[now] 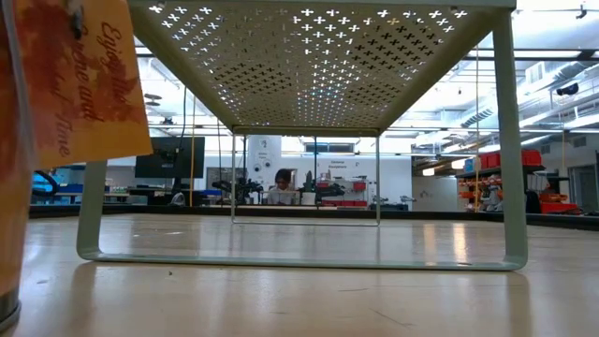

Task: Pick & Place candle stick holders
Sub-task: Put the orange scented candle on the shelf

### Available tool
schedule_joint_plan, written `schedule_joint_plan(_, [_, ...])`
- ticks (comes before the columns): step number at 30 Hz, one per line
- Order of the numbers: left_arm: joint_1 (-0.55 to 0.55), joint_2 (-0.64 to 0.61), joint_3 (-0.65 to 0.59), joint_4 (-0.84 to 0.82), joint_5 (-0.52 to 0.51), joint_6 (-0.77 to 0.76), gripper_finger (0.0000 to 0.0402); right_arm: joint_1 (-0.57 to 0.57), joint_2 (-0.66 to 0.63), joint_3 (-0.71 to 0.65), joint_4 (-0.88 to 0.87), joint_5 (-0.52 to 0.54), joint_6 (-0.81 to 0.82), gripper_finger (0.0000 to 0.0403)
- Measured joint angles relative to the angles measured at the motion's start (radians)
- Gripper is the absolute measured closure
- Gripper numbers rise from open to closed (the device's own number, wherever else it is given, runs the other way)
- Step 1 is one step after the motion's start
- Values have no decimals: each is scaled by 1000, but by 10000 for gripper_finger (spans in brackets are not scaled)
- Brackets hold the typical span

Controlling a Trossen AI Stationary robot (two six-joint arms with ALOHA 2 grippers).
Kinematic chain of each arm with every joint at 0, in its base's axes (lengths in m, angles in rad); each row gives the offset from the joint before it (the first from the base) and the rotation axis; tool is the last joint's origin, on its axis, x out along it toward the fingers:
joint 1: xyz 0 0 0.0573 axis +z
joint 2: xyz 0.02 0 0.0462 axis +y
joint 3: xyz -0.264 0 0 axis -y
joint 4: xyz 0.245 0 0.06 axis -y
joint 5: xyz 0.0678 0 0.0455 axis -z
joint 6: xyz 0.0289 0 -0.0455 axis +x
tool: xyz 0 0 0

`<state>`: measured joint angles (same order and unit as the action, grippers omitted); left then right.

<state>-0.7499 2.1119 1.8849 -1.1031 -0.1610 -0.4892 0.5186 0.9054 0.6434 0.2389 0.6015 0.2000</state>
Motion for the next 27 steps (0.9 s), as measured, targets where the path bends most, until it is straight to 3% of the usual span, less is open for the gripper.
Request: schedule_joint_plan(27, [-7,-1,-12,32,47,-2,2,0,0,0,0,0,0,218])
